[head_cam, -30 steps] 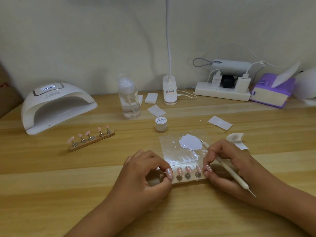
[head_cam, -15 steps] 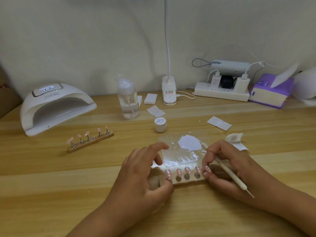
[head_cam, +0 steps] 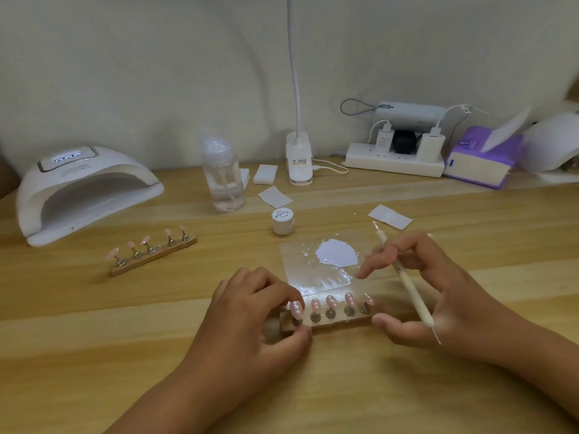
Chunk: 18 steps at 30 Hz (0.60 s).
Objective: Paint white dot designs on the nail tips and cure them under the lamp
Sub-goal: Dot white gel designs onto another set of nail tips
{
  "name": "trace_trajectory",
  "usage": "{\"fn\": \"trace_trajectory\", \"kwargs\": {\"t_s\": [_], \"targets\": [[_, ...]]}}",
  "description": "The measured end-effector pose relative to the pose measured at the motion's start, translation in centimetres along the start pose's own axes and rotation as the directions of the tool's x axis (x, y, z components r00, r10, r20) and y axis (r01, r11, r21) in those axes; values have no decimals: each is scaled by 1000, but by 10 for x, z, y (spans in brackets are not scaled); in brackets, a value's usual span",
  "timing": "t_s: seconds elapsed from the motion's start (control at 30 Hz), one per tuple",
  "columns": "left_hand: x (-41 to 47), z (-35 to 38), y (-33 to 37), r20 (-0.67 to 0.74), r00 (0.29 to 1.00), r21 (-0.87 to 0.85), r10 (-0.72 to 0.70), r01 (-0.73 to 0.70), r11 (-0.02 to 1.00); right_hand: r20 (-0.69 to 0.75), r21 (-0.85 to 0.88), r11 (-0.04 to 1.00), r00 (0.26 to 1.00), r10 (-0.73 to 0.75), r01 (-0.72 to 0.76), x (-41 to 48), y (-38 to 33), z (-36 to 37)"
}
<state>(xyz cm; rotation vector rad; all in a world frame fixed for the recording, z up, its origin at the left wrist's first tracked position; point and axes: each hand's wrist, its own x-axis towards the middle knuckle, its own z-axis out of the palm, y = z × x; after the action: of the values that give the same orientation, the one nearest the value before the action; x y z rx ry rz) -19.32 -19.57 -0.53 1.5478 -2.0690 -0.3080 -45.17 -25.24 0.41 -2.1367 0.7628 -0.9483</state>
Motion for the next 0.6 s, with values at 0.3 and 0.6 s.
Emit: {"fn": "trace_trajectory", "kwargs": {"t_s": [0.3, 0.6], "targets": [[2, -1, 1, 7, 1000, -34, 1, -1, 999, -41, -9, 997, 996, 79, -79, -2, -4, -16], [2, -1, 6, 7, 1000, -42, -10, 11, 999, 33, 14, 999, 999, 35, -36, -2, -2, 1]]}}
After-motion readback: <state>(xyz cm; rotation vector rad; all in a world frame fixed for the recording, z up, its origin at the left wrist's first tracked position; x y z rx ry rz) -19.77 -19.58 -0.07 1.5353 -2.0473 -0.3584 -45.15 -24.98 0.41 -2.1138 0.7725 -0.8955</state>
